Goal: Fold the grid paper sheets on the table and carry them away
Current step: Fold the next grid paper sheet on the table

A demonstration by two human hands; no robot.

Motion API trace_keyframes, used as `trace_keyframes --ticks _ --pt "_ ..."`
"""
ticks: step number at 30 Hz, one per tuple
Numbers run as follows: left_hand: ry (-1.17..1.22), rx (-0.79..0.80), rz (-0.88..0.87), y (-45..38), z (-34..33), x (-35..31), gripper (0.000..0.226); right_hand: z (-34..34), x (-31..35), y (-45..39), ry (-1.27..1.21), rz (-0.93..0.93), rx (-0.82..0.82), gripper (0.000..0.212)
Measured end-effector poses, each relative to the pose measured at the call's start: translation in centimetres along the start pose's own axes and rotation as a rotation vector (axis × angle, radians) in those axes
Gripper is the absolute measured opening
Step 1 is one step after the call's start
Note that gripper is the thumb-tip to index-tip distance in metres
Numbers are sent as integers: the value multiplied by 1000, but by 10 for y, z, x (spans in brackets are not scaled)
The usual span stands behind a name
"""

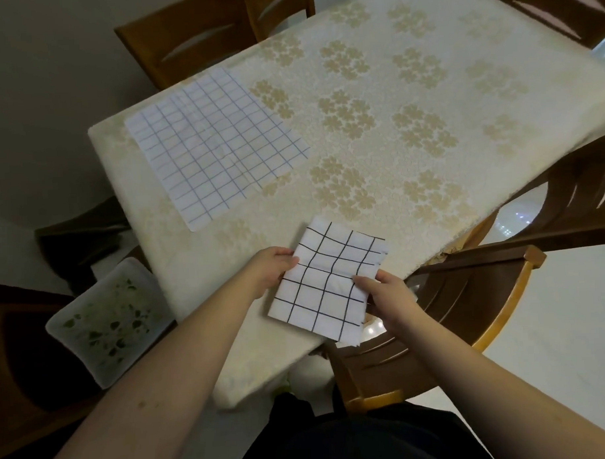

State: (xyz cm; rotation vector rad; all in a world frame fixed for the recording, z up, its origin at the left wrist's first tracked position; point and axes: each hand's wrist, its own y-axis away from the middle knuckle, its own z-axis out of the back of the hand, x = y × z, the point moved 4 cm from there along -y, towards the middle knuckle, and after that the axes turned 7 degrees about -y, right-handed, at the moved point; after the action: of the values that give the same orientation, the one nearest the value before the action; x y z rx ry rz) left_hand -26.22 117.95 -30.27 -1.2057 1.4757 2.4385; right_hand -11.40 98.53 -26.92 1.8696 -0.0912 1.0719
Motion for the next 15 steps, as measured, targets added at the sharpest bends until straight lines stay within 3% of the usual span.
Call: trace_keyframes --ticks 7,15 --pt "137 164 -52 34 51 15 24 -33 15 11 106 97 145 20" --pt "130 140 -227 50 95 34 15 -70 13 19 167 121 214 25"
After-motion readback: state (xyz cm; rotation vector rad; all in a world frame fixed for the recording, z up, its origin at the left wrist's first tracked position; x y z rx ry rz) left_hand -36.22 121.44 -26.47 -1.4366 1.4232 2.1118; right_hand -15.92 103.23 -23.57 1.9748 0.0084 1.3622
